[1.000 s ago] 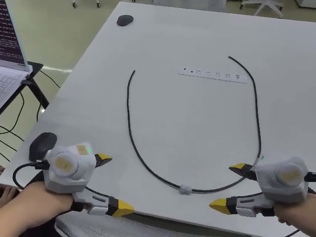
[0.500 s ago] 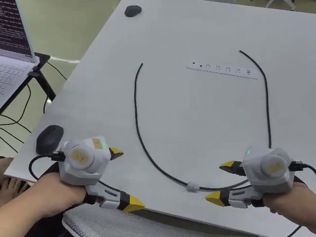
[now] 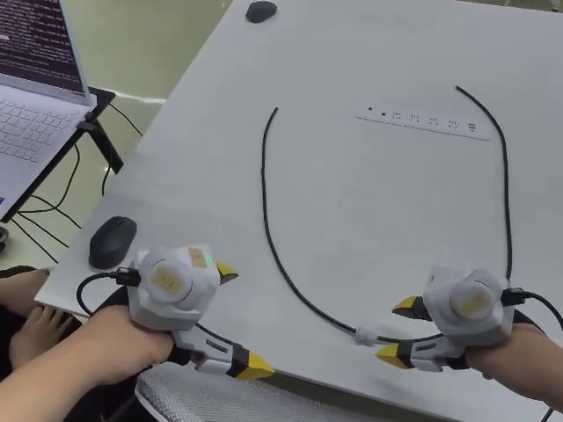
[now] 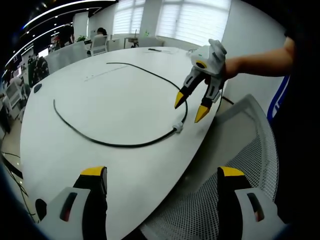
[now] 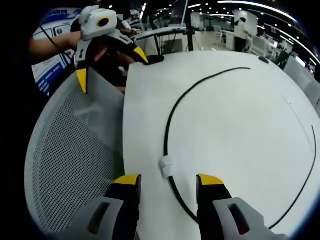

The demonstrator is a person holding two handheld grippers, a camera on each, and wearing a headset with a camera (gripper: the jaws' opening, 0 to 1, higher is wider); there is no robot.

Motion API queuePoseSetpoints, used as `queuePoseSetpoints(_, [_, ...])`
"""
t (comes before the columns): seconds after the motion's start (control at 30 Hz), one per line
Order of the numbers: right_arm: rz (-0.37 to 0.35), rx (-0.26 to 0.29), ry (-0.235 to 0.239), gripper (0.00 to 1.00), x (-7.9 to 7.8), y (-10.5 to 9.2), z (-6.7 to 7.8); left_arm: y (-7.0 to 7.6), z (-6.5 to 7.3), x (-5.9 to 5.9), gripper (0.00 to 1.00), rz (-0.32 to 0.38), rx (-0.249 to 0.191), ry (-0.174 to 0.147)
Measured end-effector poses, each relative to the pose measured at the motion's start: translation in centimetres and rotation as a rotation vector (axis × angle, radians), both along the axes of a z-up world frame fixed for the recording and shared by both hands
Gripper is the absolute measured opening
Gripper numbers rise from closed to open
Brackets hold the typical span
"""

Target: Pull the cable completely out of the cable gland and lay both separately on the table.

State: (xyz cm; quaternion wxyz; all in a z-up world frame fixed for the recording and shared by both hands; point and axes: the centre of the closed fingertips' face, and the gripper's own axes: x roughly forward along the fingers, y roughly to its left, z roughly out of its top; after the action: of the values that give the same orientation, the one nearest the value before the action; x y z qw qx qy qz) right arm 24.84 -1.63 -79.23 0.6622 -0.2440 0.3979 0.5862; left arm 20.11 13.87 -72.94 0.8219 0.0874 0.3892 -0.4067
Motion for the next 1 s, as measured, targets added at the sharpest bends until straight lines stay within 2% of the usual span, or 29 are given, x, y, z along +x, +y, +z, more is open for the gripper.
queuePoseSetpoints(0.13, [0.022, -0.013, 0.001, 0.38, -0.1, 0.4, -0.4, 0.2, -0.2, 0.0, 0.90, 0.011, 0.013, 0.012])
queuePoseSetpoints(0.4, [0.050, -0.017, 0.024, 0.29, -0.4, 1.1, -1.2, 0.4, -0.4, 0.0, 0.88, 0.028, 0.010, 0.022])
queuePoseSetpoints(0.7, [0.093, -0.060, 0.031, 0.25, -0.4, 0.8, -2.6, 0.6, -0.4, 0.1, 0.88, 0.039, 0.008, 0.026])
queuePoseSetpoints(1.0, [0.123, -0.069, 0.030, 0.16, -0.2, 1.3, -3.0, 1.0, -0.5, 0.0, 0.85, 0.048, -0.002, 0.033])
